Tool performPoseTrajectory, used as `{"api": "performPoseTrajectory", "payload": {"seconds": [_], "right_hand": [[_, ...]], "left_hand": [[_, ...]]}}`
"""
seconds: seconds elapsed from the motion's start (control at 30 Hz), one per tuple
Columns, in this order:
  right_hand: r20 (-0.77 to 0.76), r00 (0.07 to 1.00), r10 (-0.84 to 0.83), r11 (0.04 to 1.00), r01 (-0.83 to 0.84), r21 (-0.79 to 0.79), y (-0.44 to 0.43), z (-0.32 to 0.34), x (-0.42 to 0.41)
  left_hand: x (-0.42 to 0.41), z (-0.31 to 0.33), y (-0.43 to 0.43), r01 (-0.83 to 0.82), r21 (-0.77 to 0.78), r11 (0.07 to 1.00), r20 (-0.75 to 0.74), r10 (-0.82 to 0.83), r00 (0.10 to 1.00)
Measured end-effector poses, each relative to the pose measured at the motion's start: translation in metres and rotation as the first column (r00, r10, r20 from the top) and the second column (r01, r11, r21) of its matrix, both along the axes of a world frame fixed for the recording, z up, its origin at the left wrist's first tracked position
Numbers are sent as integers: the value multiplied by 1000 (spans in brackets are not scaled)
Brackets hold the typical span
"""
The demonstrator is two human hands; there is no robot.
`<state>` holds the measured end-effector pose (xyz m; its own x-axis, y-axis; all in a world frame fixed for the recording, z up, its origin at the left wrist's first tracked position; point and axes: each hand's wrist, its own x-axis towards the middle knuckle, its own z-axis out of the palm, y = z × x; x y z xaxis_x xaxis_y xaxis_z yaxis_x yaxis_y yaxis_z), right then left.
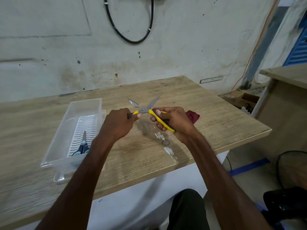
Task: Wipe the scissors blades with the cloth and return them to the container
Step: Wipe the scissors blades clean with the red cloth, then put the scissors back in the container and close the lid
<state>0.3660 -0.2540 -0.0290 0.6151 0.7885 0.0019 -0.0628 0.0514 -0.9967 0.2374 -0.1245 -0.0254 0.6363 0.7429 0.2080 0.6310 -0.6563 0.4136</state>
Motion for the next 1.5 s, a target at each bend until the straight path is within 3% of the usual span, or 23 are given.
{"api": "performPoseTrajectory", "payload": {"seconds": [0.1, 0.17, 0.2, 0.3, 0.37, 0.53, 0.63, 0.73, 0.83, 0.97, 1.1, 1.2, 1.3, 1.4, 1.43, 1.5], "right_hand": [[-13, 997, -79, 990, 79, 117, 10, -8, -14], [61, 987, -150, 982, 142, 125, 20, -16, -25], [110, 976, -189, 977, 175, 124, 24, -20, -31], [271, 914, -301, 953, 280, 113, 36, -34, -55], [284, 888, -361, 932, 348, 99, 41, -41, -70], [241, 881, -408, 912, 405, 62, 47, -29, -84], [130, 912, -389, 921, 382, 76, 62, -1, -98], [35, 956, -290, 956, 291, -29, 93, 28, -120], [76, 988, -132, 981, 141, -131, 115, 45, -150], [229, 973, 23, 972, 32, -233, 131, 39, -178], [286, 955, 85, 951, 8, -308, 137, 24, -189], [468, 864, 185, 932, -4, -362, 136, 21, -193], [754, 591, 287, 927, 26, -374, 130, 23, -195], [952, 292, 89, 961, 228, -159, 117, 35, -192], [966, 258, -12, 949, 308, -70, 112, 38, -187], [909, 409, -86, 902, 420, -103, 103, 40, -172]], "left_hand": [[10, -3, -9, -41, -124, 991, 149, 60, 987], [12, -8, -21, -54, -375, 925, 378, 207, 902], [13, -10, -28, -70, -464, 883, 422, 290, 859], [14, -11, -46, -262, -401, 878, 268, 386, 883], [11, -10, -51, -335, -358, 871, 213, 426, 879], [-6, 8, -35, -274, -277, 921, 157, 325, 933], [-38, 27, -11, -294, -70, 953, 241, 302, 922], [-81, 45, 13, -545, 164, 822, 279, 491, 825], [-117, 40, 33, -635, 52, 771, 111, 627, 771], [-141, 7, 49, -533, -250, 808, -10, 549, 836], [-145, 1, 44, -522, -230, 821, -4, 536, 844], [-144, 3, 39, -531, -243, 812, 17, 551, 834], [-143, 3, 35, -533, -245, 810, 40, 558, 829], [-147, 4, 39, -524, -297, 799, 74, 566, 821], [-149, 5, 42, -514, -332, 791, 87, 568, 818], [-152, 6, 46, -491, -397, 775, 119, 574, 810]]}}
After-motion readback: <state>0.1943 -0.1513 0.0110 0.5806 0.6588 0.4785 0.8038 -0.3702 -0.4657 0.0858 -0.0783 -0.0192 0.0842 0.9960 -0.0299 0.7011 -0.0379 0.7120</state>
